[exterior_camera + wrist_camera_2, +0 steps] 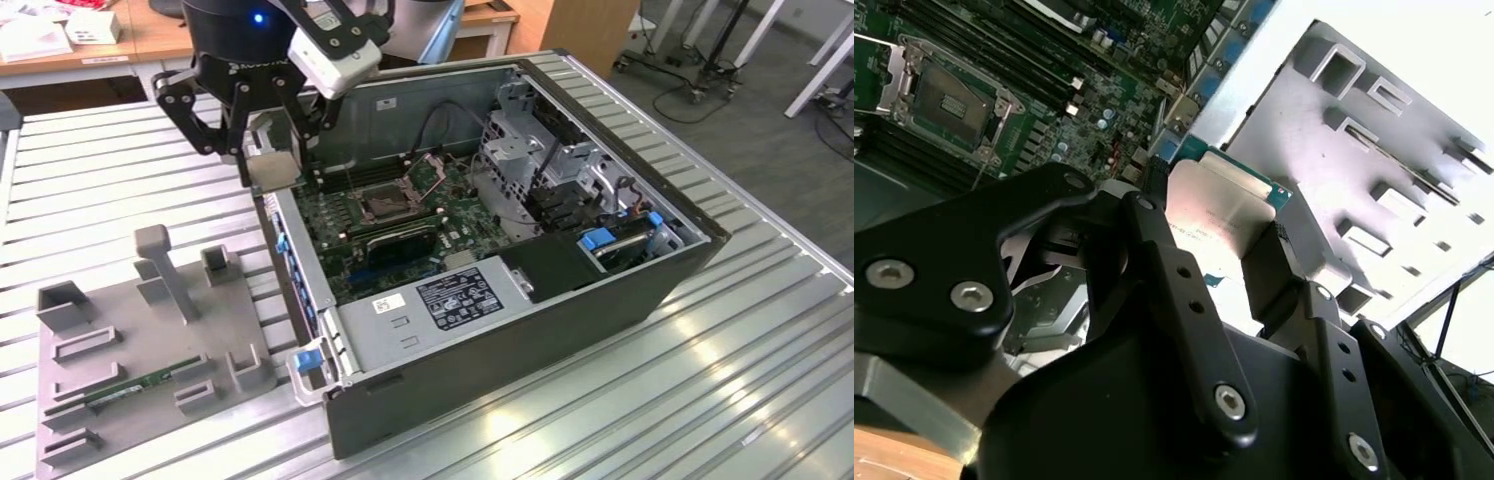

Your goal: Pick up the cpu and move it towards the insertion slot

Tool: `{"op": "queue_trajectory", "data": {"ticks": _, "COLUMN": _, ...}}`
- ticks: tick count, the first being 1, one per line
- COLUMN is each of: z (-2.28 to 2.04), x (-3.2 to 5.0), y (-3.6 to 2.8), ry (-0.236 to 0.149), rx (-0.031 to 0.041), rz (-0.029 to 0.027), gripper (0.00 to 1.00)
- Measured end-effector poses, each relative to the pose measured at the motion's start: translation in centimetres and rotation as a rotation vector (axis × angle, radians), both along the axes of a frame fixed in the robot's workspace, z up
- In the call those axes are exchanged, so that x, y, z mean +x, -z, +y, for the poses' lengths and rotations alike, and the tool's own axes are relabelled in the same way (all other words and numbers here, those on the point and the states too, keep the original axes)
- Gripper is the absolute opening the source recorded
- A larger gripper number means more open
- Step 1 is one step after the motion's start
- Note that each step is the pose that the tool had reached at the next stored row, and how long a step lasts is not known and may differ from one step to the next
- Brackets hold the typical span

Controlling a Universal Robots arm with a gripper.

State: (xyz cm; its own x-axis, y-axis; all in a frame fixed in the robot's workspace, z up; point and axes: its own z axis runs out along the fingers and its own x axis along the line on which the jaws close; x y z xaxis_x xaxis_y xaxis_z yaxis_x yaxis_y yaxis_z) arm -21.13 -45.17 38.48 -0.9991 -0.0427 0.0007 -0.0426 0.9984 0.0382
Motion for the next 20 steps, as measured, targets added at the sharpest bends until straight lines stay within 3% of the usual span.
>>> {"op": "queue_trajectory", "data": {"ticks": 20, "z": 0.0, "x": 1.11, "y": 0.0, "ry": 0.0, "rx": 0.0, "rz": 0.0, "gripper": 0.55}}
